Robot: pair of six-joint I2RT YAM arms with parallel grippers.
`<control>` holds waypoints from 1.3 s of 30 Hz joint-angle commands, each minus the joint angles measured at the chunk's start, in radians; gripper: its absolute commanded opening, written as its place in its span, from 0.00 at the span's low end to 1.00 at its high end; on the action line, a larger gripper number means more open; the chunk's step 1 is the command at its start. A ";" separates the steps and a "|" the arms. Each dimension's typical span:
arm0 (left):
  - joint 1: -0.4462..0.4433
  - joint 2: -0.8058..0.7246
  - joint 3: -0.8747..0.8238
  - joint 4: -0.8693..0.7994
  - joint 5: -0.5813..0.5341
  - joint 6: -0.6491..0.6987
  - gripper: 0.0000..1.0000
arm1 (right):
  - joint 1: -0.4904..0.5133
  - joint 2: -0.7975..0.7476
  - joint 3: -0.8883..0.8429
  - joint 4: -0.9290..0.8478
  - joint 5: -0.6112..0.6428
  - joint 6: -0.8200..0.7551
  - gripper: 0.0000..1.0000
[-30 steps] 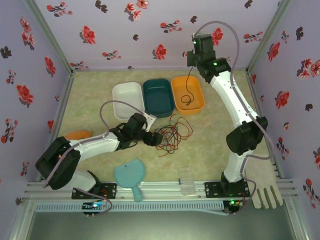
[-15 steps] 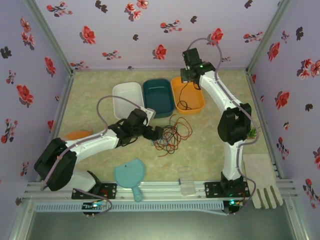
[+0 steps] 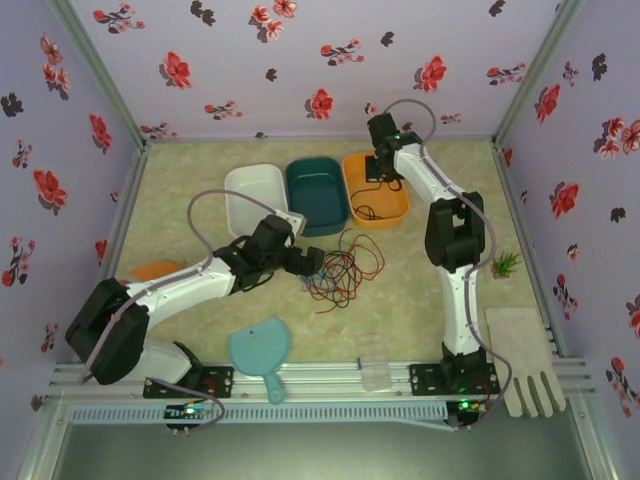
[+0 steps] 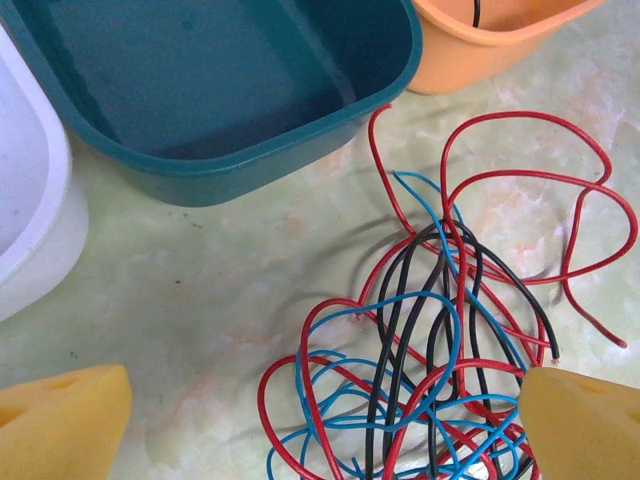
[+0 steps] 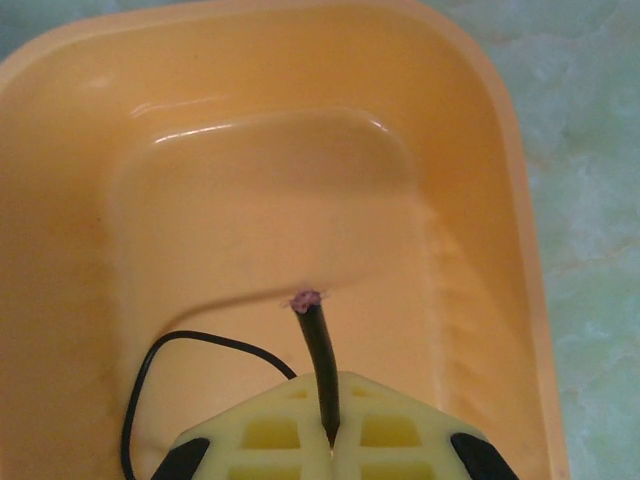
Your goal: Untangle the cables
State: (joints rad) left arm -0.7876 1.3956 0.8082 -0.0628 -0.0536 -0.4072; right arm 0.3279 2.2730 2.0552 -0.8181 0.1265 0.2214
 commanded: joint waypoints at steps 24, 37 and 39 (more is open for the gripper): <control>0.027 0.079 0.106 0.006 -0.033 -0.059 1.00 | 0.001 -0.222 -0.171 0.004 0.084 0.050 0.51; 0.033 0.097 0.102 0.021 -0.032 -0.068 0.99 | 0.023 -0.078 -0.091 0.110 0.086 0.067 0.38; 0.035 0.095 0.098 0.023 -0.031 -0.068 0.99 | 0.026 -0.030 -0.039 0.092 0.098 0.067 0.37</control>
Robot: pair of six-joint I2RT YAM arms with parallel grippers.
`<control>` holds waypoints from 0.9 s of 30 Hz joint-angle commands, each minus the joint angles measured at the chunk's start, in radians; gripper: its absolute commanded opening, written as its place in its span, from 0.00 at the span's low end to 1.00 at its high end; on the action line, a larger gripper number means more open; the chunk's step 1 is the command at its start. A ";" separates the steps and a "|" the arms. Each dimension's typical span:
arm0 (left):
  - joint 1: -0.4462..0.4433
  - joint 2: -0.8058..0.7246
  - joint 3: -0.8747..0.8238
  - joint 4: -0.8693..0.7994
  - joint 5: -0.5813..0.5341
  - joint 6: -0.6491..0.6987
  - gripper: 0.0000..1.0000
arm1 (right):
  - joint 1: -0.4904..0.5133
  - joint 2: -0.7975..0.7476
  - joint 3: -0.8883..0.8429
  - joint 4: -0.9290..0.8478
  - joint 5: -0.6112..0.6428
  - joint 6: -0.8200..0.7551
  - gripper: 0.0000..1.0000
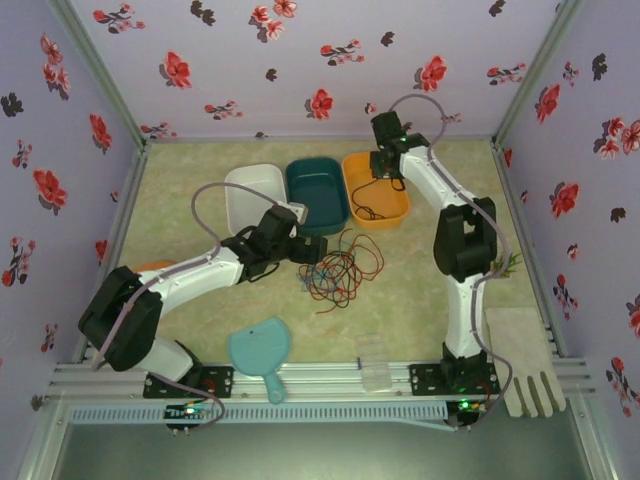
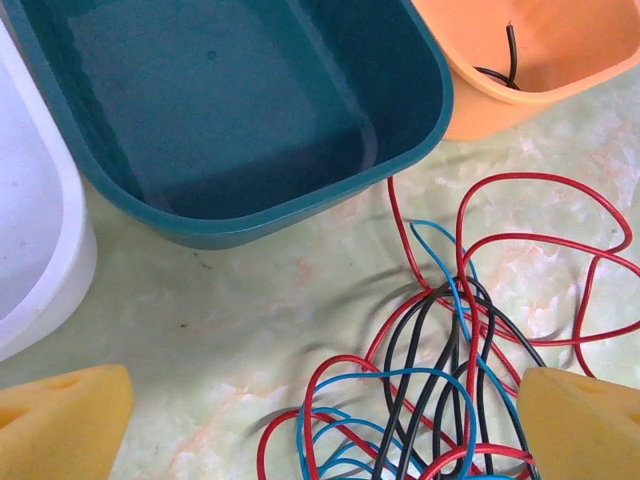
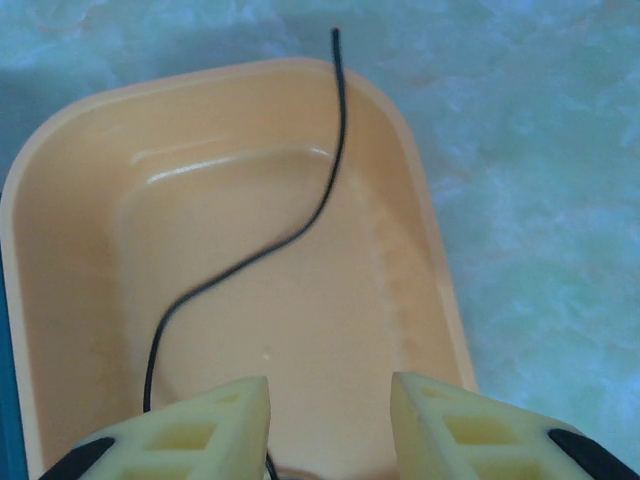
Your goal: Untangle the cables
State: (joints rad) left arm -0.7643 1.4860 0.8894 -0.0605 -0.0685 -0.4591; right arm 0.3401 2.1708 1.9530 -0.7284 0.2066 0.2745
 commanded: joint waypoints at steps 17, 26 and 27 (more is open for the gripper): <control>0.017 0.040 0.014 0.042 0.015 -0.030 0.99 | 0.033 0.274 0.200 0.037 0.210 0.113 0.53; 0.018 0.052 0.019 0.044 0.026 -0.039 0.99 | 0.034 0.369 0.303 0.020 0.233 0.115 0.61; 0.019 0.054 0.019 0.044 0.029 -0.039 0.99 | 0.034 0.376 0.307 0.023 0.234 0.115 0.61</control>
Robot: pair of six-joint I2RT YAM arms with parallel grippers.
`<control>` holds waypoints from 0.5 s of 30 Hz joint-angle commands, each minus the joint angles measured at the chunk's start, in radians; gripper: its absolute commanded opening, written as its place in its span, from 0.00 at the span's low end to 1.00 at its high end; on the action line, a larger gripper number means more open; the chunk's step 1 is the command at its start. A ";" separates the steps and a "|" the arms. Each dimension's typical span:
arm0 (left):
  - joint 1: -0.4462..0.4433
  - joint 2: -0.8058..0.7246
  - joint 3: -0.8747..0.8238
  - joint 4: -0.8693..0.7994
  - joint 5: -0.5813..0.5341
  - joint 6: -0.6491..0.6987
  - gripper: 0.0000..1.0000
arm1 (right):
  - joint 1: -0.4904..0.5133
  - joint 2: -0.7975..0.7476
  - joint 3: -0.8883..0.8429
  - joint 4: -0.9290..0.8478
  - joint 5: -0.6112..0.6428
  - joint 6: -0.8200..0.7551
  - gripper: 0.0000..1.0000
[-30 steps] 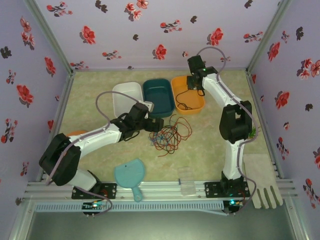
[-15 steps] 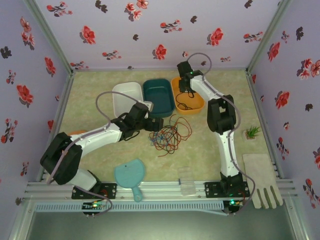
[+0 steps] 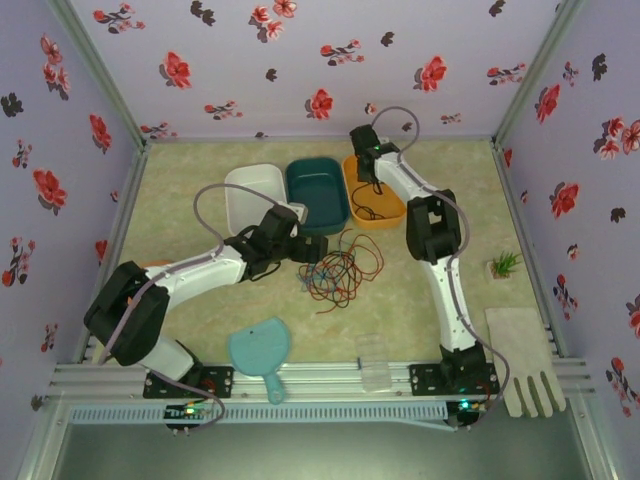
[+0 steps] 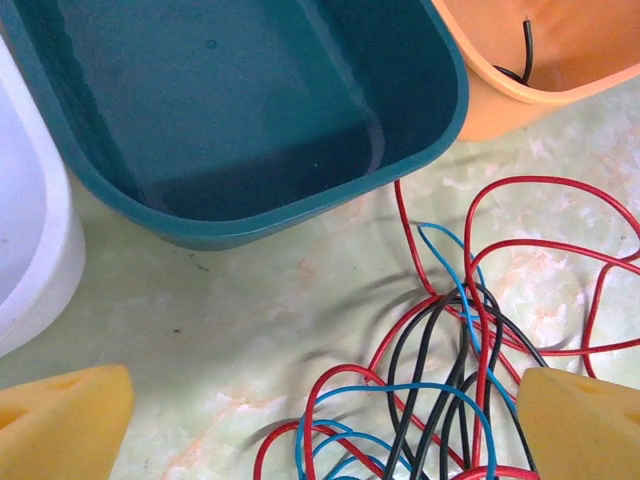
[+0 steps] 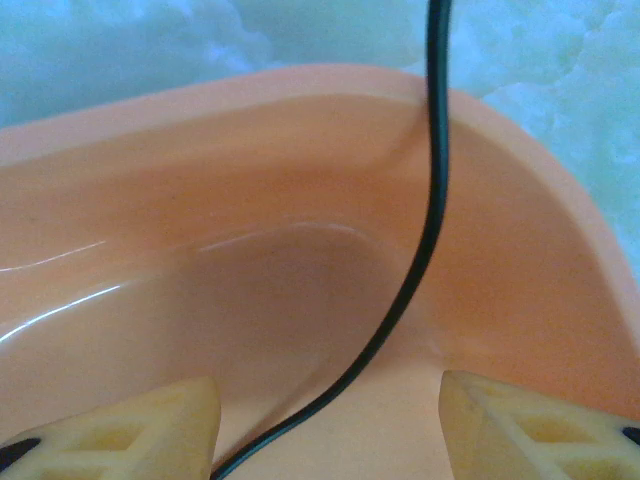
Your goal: Untangle the cables
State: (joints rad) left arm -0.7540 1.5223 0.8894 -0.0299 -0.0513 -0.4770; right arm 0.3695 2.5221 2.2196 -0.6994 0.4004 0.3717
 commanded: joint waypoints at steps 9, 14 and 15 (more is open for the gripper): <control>0.009 0.024 0.020 0.019 0.027 -0.023 0.99 | 0.004 0.071 0.073 0.040 0.005 0.015 0.60; 0.012 0.024 0.014 0.021 0.028 -0.026 0.99 | 0.005 0.089 0.103 0.044 -0.027 0.021 0.60; 0.011 0.025 0.013 0.022 0.030 -0.025 0.99 | 0.002 0.092 0.106 0.043 -0.037 0.024 0.60</control>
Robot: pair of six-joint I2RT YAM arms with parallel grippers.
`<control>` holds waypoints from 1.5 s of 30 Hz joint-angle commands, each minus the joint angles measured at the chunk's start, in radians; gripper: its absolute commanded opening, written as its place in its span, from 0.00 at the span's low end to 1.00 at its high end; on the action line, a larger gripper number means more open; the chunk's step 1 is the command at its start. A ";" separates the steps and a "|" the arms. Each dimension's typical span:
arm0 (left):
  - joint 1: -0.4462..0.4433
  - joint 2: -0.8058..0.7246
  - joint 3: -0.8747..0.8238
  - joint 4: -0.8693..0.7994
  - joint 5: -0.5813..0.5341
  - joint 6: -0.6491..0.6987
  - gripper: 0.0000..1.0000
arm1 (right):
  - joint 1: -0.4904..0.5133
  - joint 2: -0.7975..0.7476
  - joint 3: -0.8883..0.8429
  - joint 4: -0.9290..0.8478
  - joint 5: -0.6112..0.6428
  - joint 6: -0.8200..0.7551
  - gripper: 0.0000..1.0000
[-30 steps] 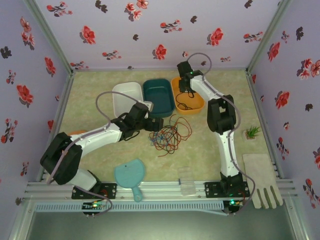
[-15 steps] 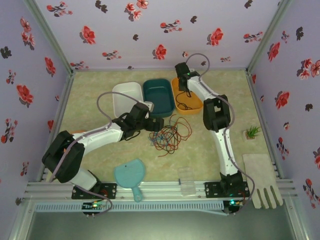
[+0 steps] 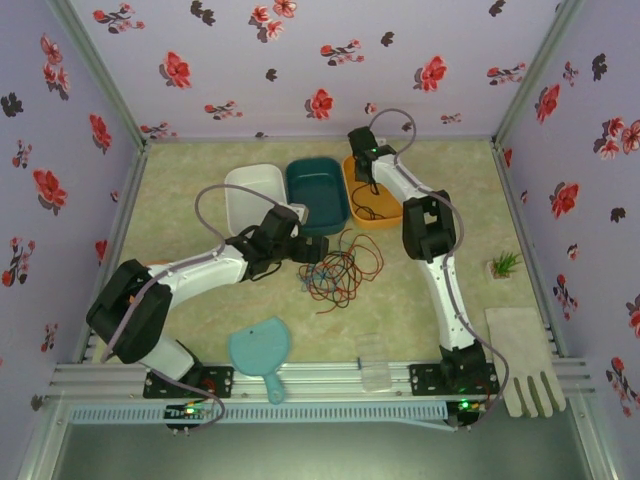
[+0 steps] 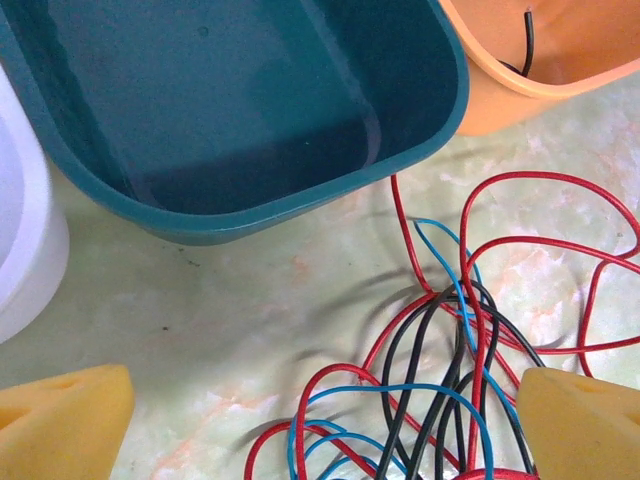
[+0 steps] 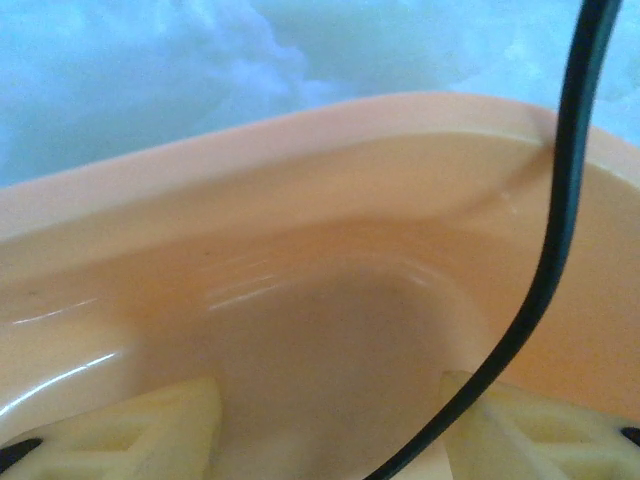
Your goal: Untangle the cables
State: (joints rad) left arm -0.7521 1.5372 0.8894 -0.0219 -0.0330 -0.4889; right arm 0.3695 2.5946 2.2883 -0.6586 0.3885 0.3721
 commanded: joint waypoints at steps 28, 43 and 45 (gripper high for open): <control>0.013 -0.023 -0.020 0.041 0.022 -0.029 0.99 | -0.001 -0.141 -0.084 -0.026 -0.104 0.019 0.00; 0.013 -0.035 -0.027 0.042 0.022 -0.030 0.99 | 0.006 -0.348 -0.295 0.013 -0.225 0.016 0.00; 0.012 -0.033 -0.025 0.040 0.021 -0.031 0.99 | 0.007 -0.366 -0.327 0.010 -0.252 0.006 0.00</control>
State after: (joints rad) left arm -0.7467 1.5280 0.8795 0.0013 -0.0219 -0.4999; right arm 0.3676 2.2642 2.0029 -0.6361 0.1875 0.3939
